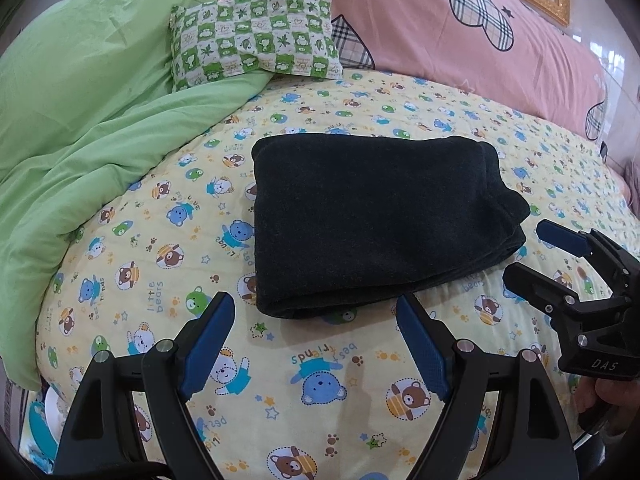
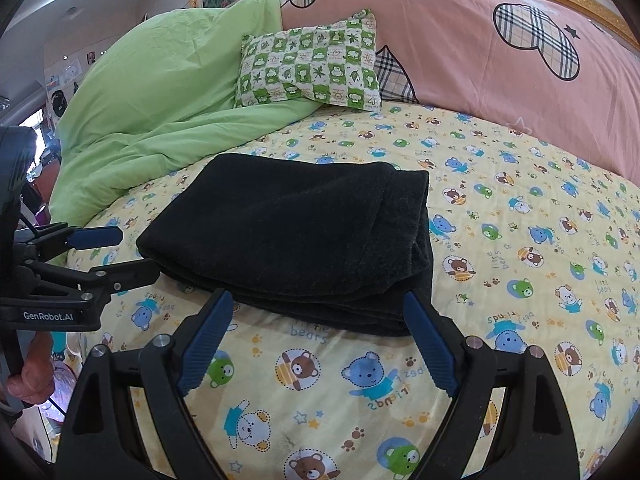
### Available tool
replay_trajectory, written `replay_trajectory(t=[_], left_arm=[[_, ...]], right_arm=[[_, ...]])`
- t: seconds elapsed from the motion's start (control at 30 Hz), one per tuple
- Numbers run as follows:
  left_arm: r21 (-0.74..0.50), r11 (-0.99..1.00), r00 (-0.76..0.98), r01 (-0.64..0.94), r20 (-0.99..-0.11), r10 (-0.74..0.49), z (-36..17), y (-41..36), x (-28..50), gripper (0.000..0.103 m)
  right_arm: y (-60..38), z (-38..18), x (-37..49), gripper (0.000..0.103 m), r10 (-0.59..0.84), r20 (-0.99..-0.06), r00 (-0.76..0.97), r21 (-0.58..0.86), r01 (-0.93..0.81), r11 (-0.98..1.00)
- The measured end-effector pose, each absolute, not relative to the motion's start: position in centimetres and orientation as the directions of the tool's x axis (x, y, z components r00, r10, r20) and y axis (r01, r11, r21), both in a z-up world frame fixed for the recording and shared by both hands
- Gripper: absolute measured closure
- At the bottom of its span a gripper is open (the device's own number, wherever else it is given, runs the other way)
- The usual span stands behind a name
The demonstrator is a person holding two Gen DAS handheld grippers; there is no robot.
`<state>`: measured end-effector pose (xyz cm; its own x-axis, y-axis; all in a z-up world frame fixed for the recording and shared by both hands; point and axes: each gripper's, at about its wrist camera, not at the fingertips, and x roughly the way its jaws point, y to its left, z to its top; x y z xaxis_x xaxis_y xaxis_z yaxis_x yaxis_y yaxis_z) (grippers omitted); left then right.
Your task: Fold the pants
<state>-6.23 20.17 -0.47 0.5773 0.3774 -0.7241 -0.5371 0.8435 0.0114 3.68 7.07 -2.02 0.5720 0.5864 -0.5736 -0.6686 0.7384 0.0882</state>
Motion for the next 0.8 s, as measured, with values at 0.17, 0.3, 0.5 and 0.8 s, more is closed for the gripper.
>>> replay_trajectory(t=[0.17,0.3,0.5,0.8], left_arm=[[0.018,0.838,0.574,-0.545,-0.722,0.388,-0.5,20.3,-6.1,0.020],[0.015,0.835,0.572,-0.550,-0.721,0.390,-0.5,20.5,-6.0,0.020],[0.001,0.832,0.566,-0.555,-0.732,0.378,-0.6,21.1,-5.7,0.019],[-0.002,0.823,0.565,-0.568,-0.728,0.388,-0.5,21.6,-5.6,0.019]], right_arm=[[7.5,-1.7,3.5,0.016,0.591,-0.567,0.573,0.075,-0.679,0.730],[7.6,-1.5,3.6,0.016,0.591,-0.567,0.574,0.076,-0.678,0.731],[7.7,-1.3,3.6,0.016,0.588,-0.571,0.573,0.071,-0.679,0.731],[8.2,-0.8,4.0,0.015,0.573,-0.591,0.567,0.056,-0.680,0.731]])
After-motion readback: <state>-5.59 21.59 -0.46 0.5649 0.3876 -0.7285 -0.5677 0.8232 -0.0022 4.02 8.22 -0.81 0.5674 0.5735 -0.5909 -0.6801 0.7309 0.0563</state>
